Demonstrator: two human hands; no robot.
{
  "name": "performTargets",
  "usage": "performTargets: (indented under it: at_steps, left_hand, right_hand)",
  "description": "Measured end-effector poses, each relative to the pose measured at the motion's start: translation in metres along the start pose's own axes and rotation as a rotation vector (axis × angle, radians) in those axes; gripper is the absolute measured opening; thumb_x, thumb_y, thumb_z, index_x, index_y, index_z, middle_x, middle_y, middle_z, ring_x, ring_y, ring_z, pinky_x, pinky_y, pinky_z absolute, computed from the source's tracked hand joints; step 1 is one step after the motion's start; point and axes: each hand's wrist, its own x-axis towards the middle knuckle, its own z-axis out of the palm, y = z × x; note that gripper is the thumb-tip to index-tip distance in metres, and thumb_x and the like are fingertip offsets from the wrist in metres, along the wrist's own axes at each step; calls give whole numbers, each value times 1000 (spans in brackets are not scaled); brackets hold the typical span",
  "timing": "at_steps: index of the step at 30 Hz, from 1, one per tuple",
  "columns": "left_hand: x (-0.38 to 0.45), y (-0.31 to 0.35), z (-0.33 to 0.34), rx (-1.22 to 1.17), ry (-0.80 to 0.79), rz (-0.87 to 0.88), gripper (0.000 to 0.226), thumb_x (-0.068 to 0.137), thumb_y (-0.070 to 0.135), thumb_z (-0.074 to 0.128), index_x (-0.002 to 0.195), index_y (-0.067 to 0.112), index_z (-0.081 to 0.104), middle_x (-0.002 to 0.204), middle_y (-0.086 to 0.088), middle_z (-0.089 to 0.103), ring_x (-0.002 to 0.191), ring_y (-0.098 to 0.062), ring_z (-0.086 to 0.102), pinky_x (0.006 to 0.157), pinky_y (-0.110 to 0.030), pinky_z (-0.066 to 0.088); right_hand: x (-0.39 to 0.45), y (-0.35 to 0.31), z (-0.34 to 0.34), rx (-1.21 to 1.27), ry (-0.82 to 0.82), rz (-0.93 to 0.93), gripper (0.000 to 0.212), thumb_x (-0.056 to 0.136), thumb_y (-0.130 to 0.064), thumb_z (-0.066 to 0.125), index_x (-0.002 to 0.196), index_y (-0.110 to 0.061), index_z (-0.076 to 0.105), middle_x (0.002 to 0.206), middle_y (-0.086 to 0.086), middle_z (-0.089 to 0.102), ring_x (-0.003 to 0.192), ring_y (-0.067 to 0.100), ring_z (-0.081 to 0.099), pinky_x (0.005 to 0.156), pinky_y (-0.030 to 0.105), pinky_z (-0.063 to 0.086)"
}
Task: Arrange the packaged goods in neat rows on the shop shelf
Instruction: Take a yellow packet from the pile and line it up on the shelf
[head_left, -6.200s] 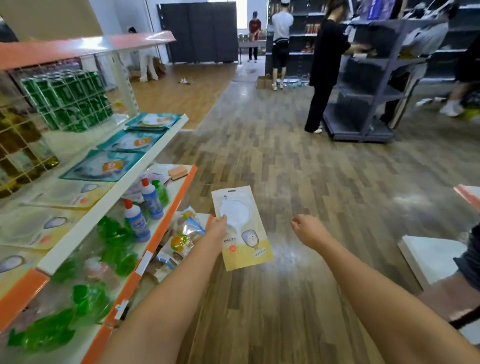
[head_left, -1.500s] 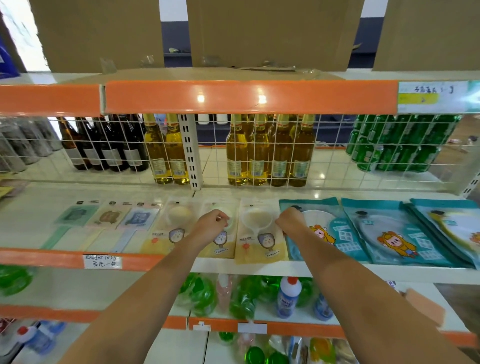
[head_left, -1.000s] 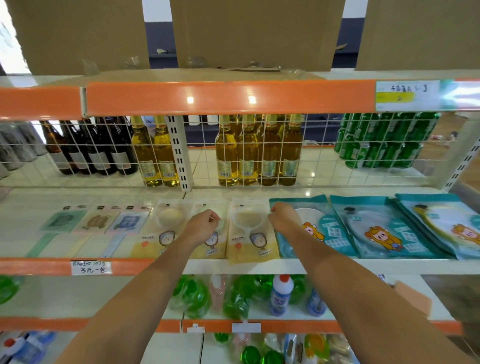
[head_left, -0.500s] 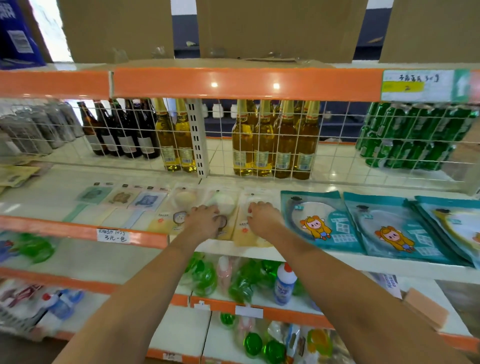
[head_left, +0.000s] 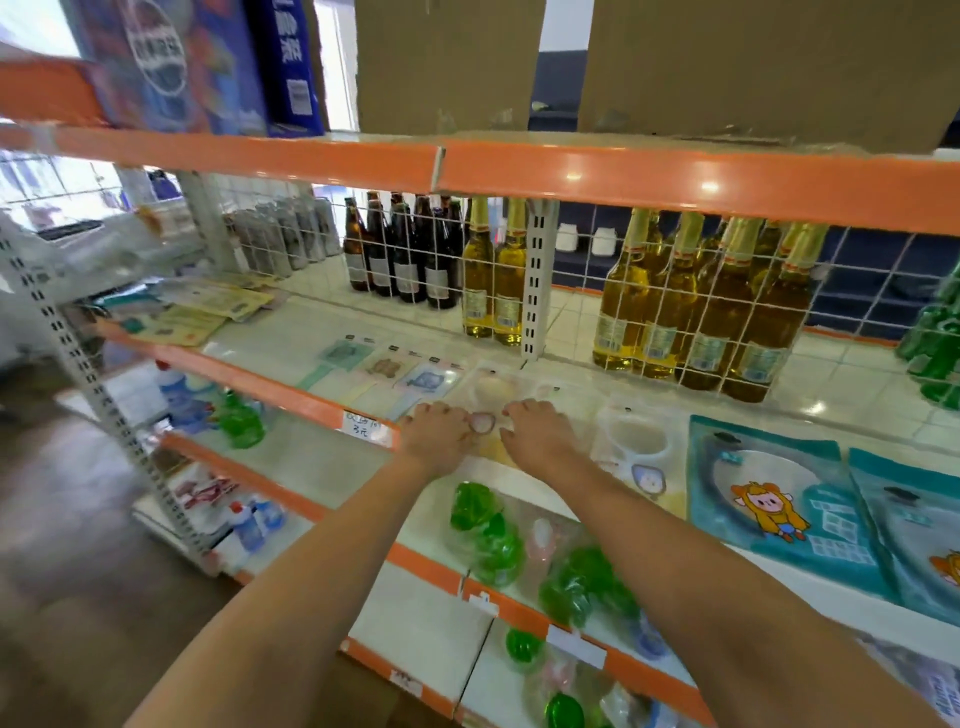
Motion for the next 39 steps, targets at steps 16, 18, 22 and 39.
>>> performTargets:
  at_steps: [16,18,22,39]
  left_hand:
    - [-11,-188,-23,-21,52,-162,44,99,38,38,138,18,45,140,-9,45,128,-31,38,101,-39,34]
    - [-7,-189,-17,-49,57,-125,48,97,42,33,136,18,47,138,-9,47,126,-31,39,101,-39,36]
    - [11,-163,-16,-92,31,-39,42,98,36,40,136,20,46,138,-7,46,128,-29,37,104,-39,32]
    - [62,19,-11,-86,-60,338,41,97,35,39,135,21,45,139,-8,42,127,-29,36,100,-43,33]
  right_hand:
    - [79,-176,29,78,-3,-146,40,98,-32,40,134,-15,47,137,8,49,126,27,44,99,38,39]
    - [78,-174,37,49,-8,-127,40,98,-31,40,134,-15,46,138,8,47,128,27,42,99,39,38]
    - [79,-148,39,-35,-15,-43,41,98,-29,40,137,-17,44,142,7,44,130,26,38,101,39,36]
    - [8,41,-12,-125,2,458,40,99,-26,36,137,-13,41,138,10,44,127,28,39,100,39,36]
